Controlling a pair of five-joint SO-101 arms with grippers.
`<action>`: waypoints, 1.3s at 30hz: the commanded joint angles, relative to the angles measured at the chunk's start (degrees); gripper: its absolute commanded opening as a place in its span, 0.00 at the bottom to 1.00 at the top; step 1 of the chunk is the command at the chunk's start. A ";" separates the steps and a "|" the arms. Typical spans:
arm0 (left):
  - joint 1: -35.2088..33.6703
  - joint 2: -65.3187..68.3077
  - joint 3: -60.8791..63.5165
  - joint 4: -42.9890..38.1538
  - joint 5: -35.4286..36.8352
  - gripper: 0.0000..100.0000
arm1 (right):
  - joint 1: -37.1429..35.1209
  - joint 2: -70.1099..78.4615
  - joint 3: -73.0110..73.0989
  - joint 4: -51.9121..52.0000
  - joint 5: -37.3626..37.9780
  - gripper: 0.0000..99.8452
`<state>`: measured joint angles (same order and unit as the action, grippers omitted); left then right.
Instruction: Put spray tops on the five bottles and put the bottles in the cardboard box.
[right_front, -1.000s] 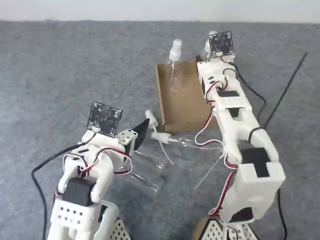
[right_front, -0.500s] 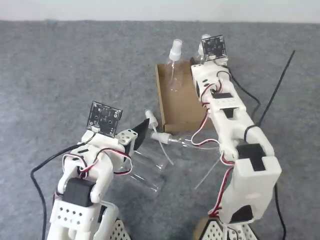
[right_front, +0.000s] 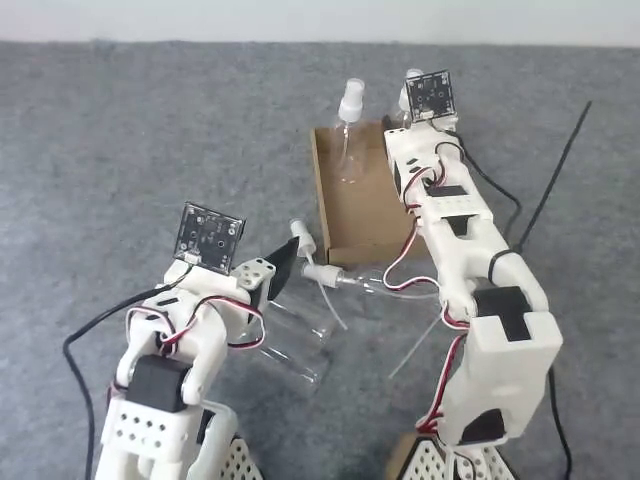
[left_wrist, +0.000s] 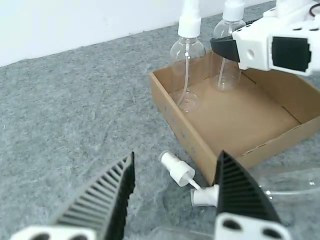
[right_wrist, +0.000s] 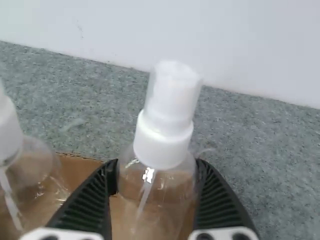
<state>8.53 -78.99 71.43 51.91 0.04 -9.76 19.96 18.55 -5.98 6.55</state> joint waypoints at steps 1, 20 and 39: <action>-0.26 -0.70 -0.22 -1.49 -0.62 0.24 | -0.75 -0.66 -3.52 -1.36 0.70 0.01; -0.26 -0.62 -0.22 -1.49 -0.62 0.24 | -0.75 -0.66 -3.43 -0.92 0.70 0.07; -0.26 -0.62 -0.22 -1.49 -0.70 0.24 | -0.84 -1.01 -3.34 -0.75 0.79 0.24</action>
<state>8.53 -78.99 71.43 51.91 -0.22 -10.11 19.96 18.55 -6.07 6.55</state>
